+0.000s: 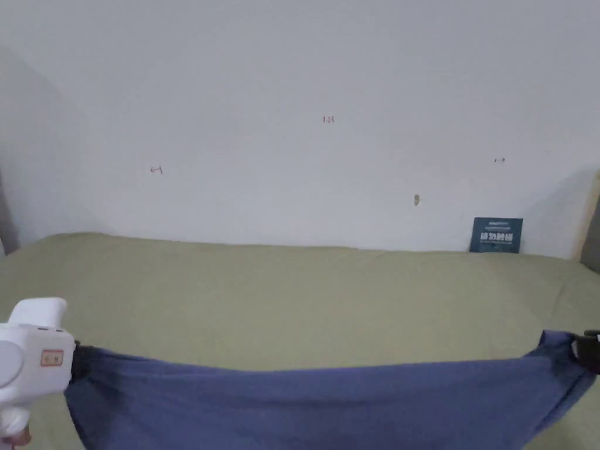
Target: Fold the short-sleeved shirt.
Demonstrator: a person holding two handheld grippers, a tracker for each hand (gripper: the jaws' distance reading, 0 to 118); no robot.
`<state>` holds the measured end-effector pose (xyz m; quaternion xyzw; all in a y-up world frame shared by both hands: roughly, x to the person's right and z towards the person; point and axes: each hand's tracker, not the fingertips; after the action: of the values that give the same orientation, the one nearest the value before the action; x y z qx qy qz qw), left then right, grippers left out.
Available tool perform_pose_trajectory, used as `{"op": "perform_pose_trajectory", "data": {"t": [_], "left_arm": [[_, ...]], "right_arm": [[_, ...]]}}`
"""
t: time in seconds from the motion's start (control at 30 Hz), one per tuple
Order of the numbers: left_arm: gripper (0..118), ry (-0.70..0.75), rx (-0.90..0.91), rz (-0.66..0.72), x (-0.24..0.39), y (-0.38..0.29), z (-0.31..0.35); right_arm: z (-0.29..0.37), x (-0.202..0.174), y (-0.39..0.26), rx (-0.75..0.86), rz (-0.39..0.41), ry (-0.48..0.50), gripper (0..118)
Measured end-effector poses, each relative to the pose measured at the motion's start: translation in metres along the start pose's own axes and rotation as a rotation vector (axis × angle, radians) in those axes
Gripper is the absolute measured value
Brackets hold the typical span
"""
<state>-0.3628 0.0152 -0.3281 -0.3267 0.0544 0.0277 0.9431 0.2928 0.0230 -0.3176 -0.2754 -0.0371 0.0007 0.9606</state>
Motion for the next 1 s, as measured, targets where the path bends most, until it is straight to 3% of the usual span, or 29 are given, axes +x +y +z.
{"op": "perform_pose_trajectory", "data": {"t": [0.1,0.2,0.43,0.7,1.0], "left_arm": [[1,-0.011,0.052,0.058,-0.010,0.027,0.043],[1,0.018,0.101,0.025,-0.008,0.054,0.074],[1,0.068,0.184,0.020,0.003,0.121,0.104],[1,0.168,0.228,-0.034,0.028,0.184,0.084],[1,0.232,0.288,-0.058,0.057,0.233,0.008]], "right_arm": [[0.042,0.002,0.027,0.075,0.003,-0.004,1],[0.080,-0.003,0.052,0.132,-0.002,-0.002,1],[0.110,-0.004,0.110,0.209,-0.001,-0.037,1],[0.078,-0.009,0.174,0.254,-0.009,-0.079,1],[-0.008,-0.017,0.231,0.264,-0.011,-0.134,1]]}}
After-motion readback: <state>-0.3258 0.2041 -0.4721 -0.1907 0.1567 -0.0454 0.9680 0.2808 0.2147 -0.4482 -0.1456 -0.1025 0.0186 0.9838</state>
